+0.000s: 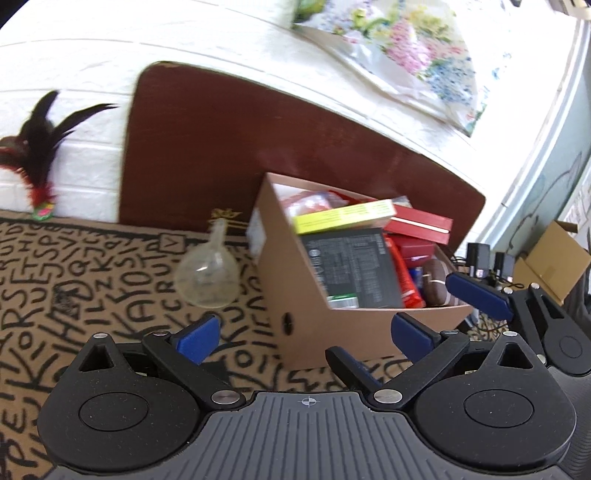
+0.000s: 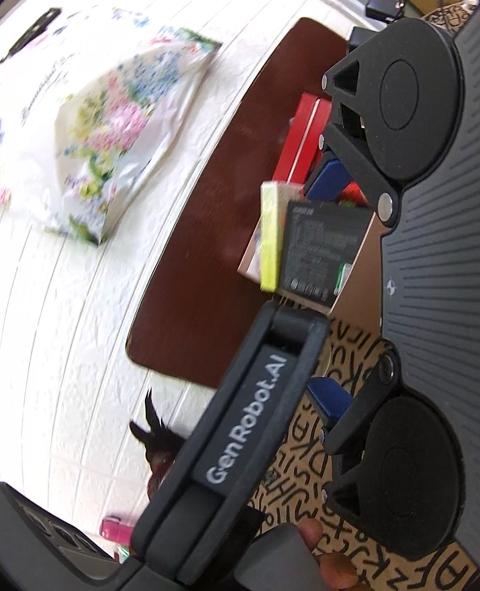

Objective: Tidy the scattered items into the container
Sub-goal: 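Withdraw the right tool from the box toward the clear funnel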

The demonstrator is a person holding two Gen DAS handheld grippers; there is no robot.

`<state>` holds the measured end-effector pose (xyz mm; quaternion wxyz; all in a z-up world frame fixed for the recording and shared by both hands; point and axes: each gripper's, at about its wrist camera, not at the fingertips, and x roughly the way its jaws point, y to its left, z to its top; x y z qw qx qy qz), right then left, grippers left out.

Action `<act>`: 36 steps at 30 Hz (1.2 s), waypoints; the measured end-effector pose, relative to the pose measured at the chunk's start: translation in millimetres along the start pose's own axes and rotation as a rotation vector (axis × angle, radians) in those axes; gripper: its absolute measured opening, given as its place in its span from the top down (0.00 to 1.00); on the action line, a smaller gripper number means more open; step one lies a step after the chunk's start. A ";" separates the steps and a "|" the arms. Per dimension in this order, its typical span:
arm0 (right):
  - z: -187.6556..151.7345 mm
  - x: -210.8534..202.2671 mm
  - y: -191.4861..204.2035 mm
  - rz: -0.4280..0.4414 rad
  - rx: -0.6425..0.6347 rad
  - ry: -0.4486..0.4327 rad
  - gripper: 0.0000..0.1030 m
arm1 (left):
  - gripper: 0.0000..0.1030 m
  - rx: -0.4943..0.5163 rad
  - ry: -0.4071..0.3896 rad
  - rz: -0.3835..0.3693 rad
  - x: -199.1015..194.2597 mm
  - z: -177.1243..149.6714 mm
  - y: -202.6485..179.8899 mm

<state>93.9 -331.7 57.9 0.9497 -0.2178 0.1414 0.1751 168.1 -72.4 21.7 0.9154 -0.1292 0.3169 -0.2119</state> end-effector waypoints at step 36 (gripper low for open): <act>-5.6 182.6 101.4 0.065 0.120 0.170 0.03 | 0.00 -0.092 0.044 -0.081 84.7 30.2 172.0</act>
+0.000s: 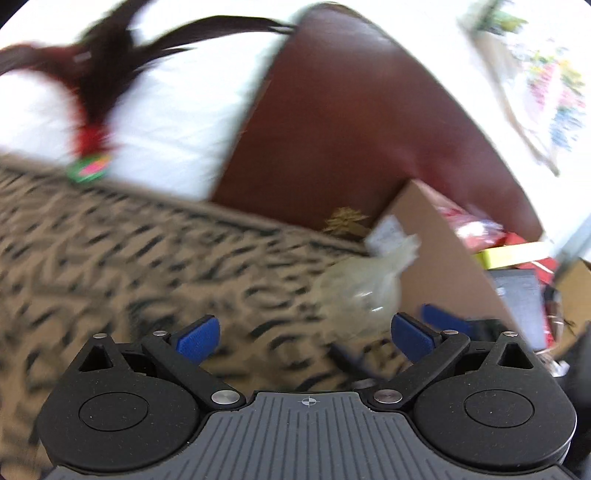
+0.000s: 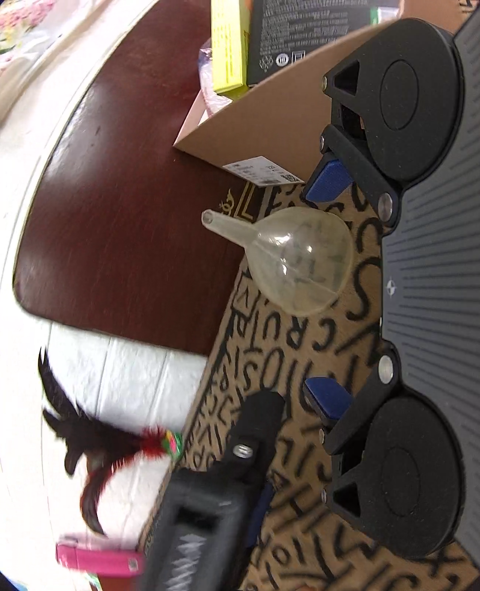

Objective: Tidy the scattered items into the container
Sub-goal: 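Grasp the clear plastic funnel by its bowl with the right gripper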

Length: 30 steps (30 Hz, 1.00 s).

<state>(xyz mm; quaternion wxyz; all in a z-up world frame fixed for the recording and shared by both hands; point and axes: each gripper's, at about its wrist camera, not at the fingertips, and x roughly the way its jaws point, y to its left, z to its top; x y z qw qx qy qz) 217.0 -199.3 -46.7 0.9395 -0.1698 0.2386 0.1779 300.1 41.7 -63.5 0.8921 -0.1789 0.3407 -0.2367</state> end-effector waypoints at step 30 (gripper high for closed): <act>-14.9 19.9 7.9 0.182 0.023 0.032 0.13 | 0.02 0.027 0.154 -0.055 21.2 -9.4 9.1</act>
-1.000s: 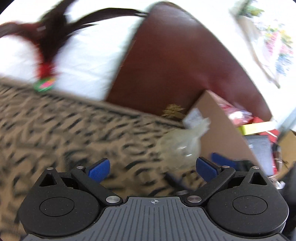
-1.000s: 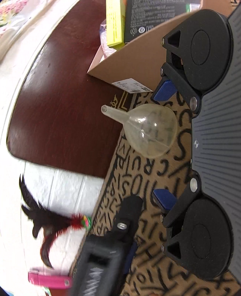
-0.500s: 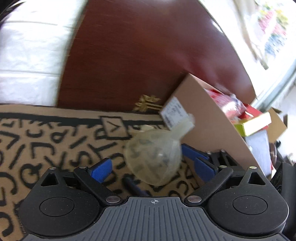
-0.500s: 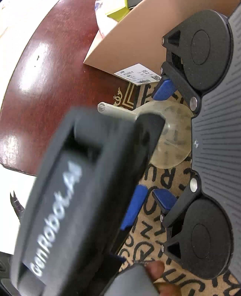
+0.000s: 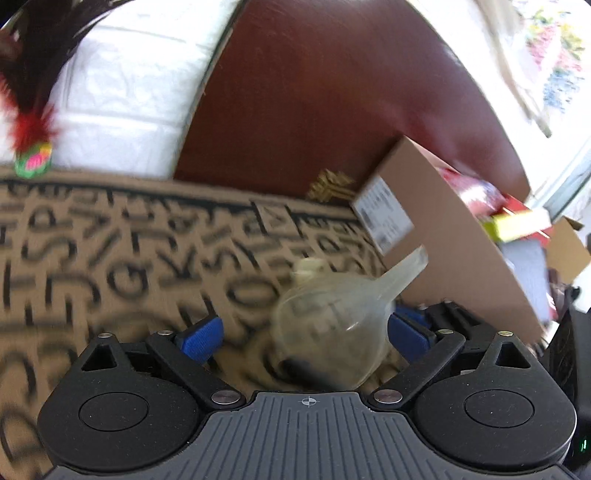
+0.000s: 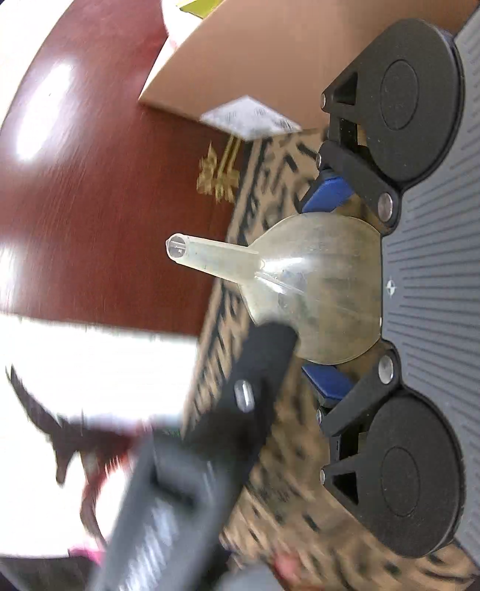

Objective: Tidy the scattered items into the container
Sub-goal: 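Grasp the clear plastic funnel by its bowl with the right gripper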

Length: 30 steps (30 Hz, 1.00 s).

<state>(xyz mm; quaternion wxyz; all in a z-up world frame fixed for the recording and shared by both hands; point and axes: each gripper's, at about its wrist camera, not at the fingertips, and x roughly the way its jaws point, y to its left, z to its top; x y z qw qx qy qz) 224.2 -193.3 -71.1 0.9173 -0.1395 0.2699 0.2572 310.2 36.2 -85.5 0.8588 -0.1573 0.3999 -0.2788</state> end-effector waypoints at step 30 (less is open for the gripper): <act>-89.9 -142.3 101.1 0.187 0.046 0.053 0.13 | 0.13 0.197 0.107 0.085 -80.2 -145.3 -77.0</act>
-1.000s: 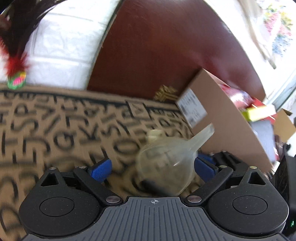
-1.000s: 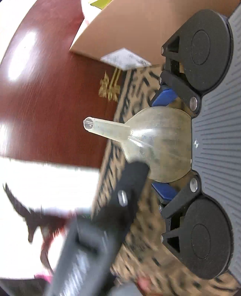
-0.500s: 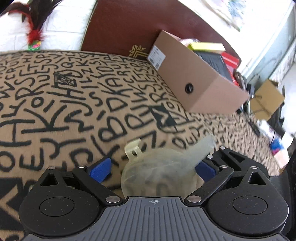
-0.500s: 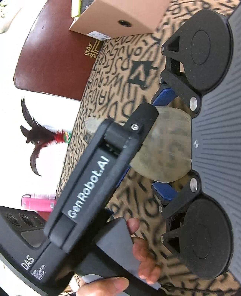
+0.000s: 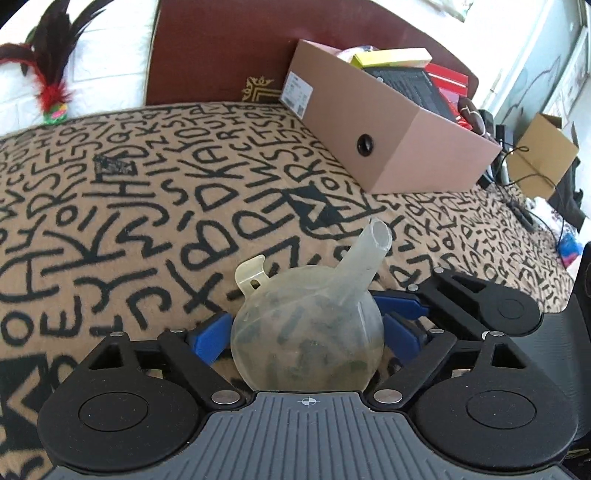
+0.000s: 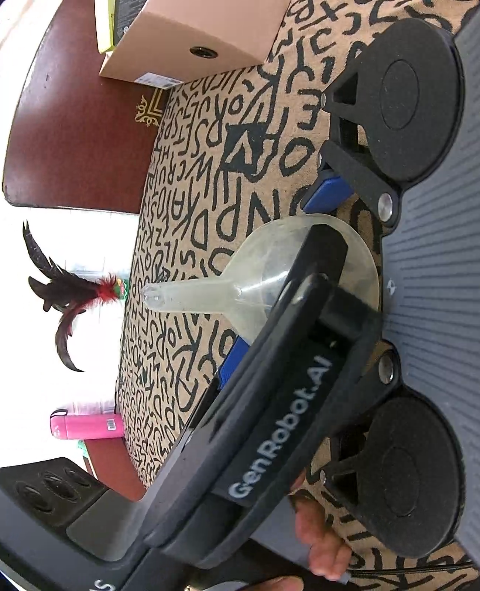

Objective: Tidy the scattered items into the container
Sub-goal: 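Grasp the clear plastic funnel by its bowl with the right gripper, then carry the funnel into the cardboard box and open the right gripper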

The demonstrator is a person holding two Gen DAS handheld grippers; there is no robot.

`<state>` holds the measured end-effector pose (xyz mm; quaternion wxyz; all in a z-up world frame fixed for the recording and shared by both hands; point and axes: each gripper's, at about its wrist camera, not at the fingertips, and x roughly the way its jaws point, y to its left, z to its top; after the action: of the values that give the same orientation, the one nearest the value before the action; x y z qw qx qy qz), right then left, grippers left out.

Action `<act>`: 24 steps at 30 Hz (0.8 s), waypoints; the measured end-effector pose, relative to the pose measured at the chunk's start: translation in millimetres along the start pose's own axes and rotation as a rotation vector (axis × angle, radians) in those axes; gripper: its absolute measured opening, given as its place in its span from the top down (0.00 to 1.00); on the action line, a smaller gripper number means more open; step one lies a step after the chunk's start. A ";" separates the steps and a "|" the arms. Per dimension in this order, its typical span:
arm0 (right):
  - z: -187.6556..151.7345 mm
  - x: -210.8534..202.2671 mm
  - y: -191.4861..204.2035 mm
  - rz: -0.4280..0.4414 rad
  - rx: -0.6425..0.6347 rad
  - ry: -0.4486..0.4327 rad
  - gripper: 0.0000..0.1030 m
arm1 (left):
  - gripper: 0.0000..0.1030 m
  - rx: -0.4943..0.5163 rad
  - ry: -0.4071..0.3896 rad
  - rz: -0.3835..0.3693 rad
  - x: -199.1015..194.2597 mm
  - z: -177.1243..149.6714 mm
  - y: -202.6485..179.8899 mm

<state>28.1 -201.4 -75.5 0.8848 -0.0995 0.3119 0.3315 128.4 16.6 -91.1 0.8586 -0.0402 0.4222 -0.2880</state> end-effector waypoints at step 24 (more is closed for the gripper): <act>52.9 -142.3 -126.5 -0.322 -0.055 -0.277 0.13 | 0.12 0.170 -0.191 -0.176 25.8 160.5 -192.8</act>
<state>52.5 -352.0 50.1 0.9577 -0.1258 0.1582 0.2048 172.0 -185.2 53.8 0.8665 -0.0315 0.3078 -0.3916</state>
